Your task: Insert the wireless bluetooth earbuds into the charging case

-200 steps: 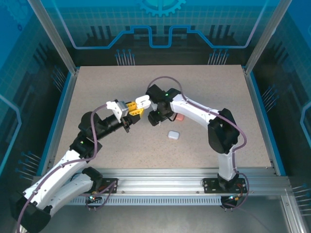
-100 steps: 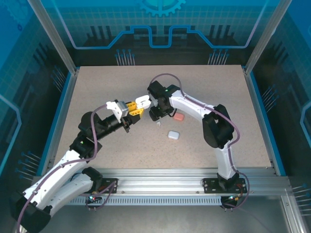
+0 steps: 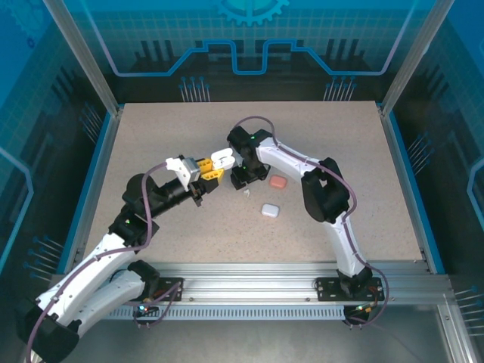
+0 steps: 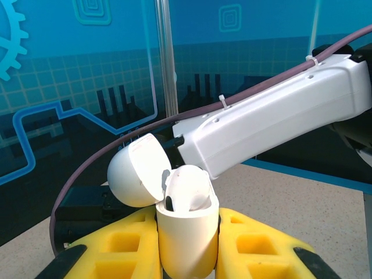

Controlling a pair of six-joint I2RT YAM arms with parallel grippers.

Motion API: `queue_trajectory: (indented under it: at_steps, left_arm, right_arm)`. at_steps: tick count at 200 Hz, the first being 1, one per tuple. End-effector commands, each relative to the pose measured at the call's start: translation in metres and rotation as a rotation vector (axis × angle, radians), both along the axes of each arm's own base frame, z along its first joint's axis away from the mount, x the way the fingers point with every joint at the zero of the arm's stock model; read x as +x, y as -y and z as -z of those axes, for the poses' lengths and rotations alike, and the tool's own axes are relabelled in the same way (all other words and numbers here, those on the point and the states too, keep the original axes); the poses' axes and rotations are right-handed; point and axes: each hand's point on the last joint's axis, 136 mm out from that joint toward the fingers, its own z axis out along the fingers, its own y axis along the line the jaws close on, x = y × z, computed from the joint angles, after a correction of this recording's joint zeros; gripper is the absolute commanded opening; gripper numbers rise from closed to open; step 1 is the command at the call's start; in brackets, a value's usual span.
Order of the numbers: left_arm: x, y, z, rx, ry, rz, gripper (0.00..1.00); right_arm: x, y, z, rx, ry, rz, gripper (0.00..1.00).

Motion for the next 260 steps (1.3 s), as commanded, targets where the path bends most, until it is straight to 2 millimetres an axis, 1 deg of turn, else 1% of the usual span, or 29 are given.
queue_trajectory:
  at_steps: [1,11,24,26,28,58,130,191,233,260]
  left_arm:
    - [-0.001,0.000,-0.009,-0.005,0.029,-0.004,0.03]
    - [0.000,0.000,-0.008,-0.003,0.028,-0.005,0.03]
    - [0.000,0.000,-0.008,-0.002,0.027,-0.005,0.04]
    - [0.000,0.000,-0.008,-0.003,0.027,-0.005,0.04]
    - [0.000,0.000,-0.008,-0.003,0.027,-0.005,0.03]
    - [-0.001,0.000,-0.007,-0.003,0.027,-0.005,0.03]
    - [-0.001,-0.001,-0.005,0.001,0.028,-0.010,0.04]
    - [-0.002,-0.003,-0.005,0.003,0.032,-0.015,0.04]
    - [-0.002,-0.003,-0.005,0.006,0.031,-0.015,0.04]
    - [-0.002,-0.003,-0.005,0.006,0.034,-0.018,0.04]
  right_arm:
    - [-0.008,0.003,0.008,-0.019,-0.073,0.004,0.54]
    - [-0.007,0.004,0.012,-0.027,-0.081,0.006,0.53]
    - [-0.005,0.004,0.008,-0.029,-0.074,0.007,0.51]
    - [-0.006,0.005,0.017,-0.042,-0.090,0.007,0.50]
    - [-0.006,0.005,0.020,-0.046,-0.095,0.007,0.50]
    - [-0.008,0.008,0.028,-0.080,-0.122,0.002,0.47]
    - [-0.017,0.005,0.038,-0.074,-0.174,-0.001,0.43]
    - [-0.022,0.005,0.050,-0.105,-0.201,-0.013,0.39]
    - [-0.028,0.004,0.053,-0.117,-0.217,-0.025,0.35]
    - [-0.029,0.004,0.050,-0.120,-0.212,-0.026,0.31]
